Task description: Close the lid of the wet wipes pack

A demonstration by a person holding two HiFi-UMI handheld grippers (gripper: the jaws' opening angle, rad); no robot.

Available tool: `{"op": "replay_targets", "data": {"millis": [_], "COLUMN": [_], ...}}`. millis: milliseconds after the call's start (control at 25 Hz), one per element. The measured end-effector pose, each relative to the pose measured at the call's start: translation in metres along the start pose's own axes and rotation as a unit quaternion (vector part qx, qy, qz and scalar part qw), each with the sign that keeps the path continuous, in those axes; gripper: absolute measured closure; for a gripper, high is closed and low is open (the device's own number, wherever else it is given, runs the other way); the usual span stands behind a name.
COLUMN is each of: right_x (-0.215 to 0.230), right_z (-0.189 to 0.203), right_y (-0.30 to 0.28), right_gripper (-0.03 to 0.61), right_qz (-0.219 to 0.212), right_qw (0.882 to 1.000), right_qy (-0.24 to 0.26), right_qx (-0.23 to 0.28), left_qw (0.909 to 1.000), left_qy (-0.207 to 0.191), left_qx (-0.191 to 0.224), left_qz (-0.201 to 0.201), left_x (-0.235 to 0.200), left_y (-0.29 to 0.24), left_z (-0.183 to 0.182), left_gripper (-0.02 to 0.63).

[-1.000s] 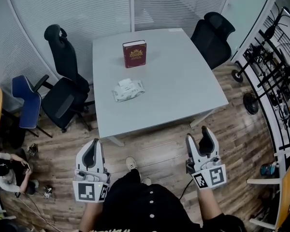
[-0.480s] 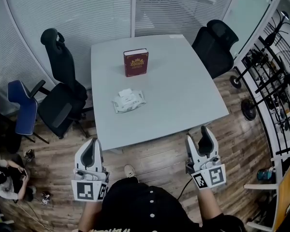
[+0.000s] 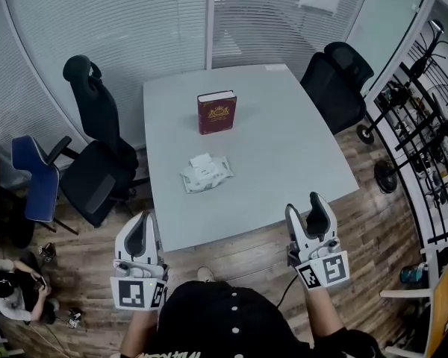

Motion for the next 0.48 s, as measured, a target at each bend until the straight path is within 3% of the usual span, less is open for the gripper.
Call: {"op": "replay_targets", "data": {"millis": [480], "right_x": [-0.008], "right_z": [0.014], "right_y": [-0.046], "right_gripper": [0.319], "right_qz": [0.002], "right_qw": [1.000], "right_qy": [-0.006], "right_qx": [-0.002], "left_qw": [0.9999], "left_qy": [0.003], "left_qx": [-0.009], "left_qz": [0.004], "left_x": [-0.035], "left_y": [-0.026], "left_z": [0.017], "left_gripper": [0.598]}}
Point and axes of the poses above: the fingertips, and each gripper's own axes: y backward along the fingers, x to its right, z out of its underside, the point moved 6 cm from there along y, backward along the fingers, and after that the axes turned 12 degrees about -z, right-handed, at the moved point
